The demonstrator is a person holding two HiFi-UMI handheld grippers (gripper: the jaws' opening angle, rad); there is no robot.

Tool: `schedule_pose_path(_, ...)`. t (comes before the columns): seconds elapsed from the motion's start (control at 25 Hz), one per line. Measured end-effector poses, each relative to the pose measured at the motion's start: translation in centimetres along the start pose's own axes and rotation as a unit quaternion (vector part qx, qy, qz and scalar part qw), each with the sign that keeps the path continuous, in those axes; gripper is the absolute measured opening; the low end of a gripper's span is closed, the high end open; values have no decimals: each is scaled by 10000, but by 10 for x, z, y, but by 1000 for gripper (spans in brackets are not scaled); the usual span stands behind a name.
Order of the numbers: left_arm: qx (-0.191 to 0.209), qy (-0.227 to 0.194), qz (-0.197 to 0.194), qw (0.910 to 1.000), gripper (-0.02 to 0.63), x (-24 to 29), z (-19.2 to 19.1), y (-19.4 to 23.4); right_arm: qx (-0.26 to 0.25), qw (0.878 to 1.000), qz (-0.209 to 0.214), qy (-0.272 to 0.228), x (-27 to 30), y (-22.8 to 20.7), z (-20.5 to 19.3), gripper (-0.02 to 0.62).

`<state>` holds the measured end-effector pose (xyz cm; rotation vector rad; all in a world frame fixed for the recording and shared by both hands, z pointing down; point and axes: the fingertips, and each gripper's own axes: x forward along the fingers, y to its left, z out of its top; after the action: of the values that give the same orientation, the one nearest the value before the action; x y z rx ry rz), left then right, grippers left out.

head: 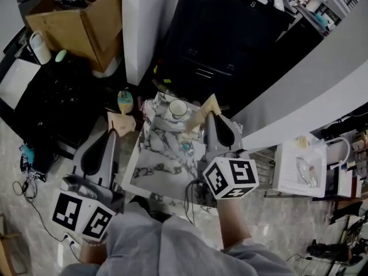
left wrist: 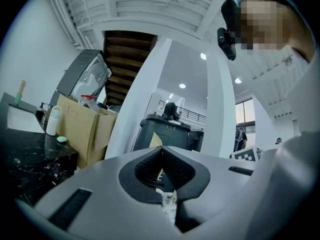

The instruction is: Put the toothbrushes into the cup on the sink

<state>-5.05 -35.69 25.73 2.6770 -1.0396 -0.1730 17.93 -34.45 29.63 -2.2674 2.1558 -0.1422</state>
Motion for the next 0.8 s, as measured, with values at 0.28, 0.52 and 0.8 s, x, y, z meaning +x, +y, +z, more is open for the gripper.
schedule_pose_path(0.28,-61,-60,215,9997,5,-7,11,37,-51,9999,-141,-73,37,2,7,2)
schedule_pose_path(0.52,-43,-103,461,9989,5,-17,17,65,-66,9997,-249,-24,69,1,-1,2)
schedule_pose_path(0.8,49,-66,776,9970,6,-28,22,92,-65,9991,-369,179,103,-5,-25,2)
